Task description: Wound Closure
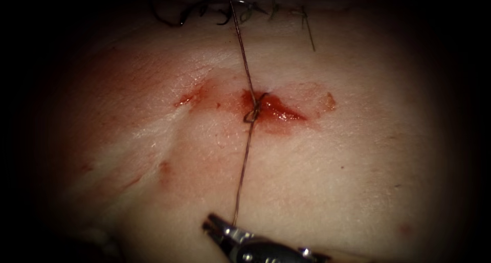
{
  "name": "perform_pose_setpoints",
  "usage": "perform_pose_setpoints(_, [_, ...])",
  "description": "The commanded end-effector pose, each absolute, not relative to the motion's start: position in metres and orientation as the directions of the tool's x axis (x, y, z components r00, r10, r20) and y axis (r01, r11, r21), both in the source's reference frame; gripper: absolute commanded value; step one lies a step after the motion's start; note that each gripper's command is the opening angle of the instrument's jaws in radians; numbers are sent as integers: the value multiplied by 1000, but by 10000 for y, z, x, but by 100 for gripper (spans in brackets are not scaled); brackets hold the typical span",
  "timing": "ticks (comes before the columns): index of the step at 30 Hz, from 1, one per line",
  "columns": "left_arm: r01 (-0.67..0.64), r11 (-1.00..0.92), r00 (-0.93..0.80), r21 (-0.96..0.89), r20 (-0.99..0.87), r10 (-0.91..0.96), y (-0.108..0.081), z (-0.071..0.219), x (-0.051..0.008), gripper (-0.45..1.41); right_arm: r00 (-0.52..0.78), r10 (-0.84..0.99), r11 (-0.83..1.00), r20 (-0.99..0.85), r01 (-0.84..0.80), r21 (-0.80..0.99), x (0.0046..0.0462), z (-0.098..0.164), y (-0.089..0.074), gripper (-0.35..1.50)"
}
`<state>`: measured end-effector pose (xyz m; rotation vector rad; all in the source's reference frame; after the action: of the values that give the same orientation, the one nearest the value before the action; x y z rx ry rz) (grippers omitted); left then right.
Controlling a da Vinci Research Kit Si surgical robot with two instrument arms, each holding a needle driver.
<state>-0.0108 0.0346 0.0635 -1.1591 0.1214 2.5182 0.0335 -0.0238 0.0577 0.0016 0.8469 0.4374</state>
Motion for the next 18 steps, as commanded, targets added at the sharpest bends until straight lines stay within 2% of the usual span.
perform_pose_setpoints(1, [-360, -930, -596, -69, -750, 286, 354, 640, -114, -45, 577, 384, 908, -721, -377, 182, 333, 580, -249, -35])
perform_pose_setpoints(8, [-376, -925, -592, -64, -751, 293, 377, 650, -136, -45, 582, 396, 904, -710, -384, 189, 317, 585, -257, -35])
perform_pose_setpoints(18, [-382, -923, -585, -55, -759, 287, 378, 651, -138, -45, 597, 420, 899, -684, -374, 226, 294, 599, -293, -35])
